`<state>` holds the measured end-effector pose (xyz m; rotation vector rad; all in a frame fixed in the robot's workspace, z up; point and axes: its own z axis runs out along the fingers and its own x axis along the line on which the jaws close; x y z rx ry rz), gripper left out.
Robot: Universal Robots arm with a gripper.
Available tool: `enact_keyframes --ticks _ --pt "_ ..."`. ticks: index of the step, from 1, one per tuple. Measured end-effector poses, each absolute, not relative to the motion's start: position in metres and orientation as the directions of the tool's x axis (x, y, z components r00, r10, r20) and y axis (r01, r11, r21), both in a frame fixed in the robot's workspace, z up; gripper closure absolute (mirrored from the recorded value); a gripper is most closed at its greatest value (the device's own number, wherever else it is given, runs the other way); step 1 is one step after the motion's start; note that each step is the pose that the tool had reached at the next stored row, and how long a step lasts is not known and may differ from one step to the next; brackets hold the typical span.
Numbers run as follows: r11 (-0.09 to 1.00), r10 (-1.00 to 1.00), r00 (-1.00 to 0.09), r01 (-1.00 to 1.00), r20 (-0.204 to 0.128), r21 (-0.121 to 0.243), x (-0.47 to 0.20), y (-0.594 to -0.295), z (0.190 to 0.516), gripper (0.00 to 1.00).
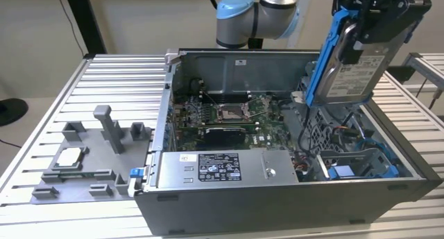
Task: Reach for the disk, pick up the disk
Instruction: 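Pick up the disk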
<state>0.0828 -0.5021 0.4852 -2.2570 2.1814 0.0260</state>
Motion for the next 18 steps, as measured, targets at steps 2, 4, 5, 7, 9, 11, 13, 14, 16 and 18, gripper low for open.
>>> enact_keyframes --ticks 2,4,5,7,9,11,13,14,16,18 --pt "-0.034 -0.999 0.034 -0.999 -0.014 0.011 0.083 -0.508 0.485 1.00" --pt "-0.034 -0.999 0.034 -0.999 -0.014 0.012 0.083 -0.514 0.485 1.00" --pt "-0.034 -0.999 0.034 -0.999 -0.014 0.013 0.083 -0.517 0.485 1.00" --pt "-0.034 -0.999 0.034 -0.999 -0.014 0.014 0.083 -0.523 0.485 1.00" --pt "-0.034 -0.999 0.034 -0.999 -0.014 0.015 0.083 -0.529 0.485 1.00" --pt "-0.034 -0.999 0.034 -0.999 -0.014 0.017 0.084 -0.535 0.485 1.00" --pt "-0.034 -0.999 0.034 -0.999 -0.014 0.018 0.084 -0.541 0.485 1.00" --pt "-0.034 -0.999 0.034 -0.999 -0.014 0.018 0.084 -0.543 0.485 1.00" --pt "-0.034 -0.999 0.034 -0.999 -0.014 0.020 0.084 -0.549 0.485 1.00" --pt "-0.034 -0.999 0.034 -0.999 -0.014 0.021 0.084 -0.555 0.485 1.00"
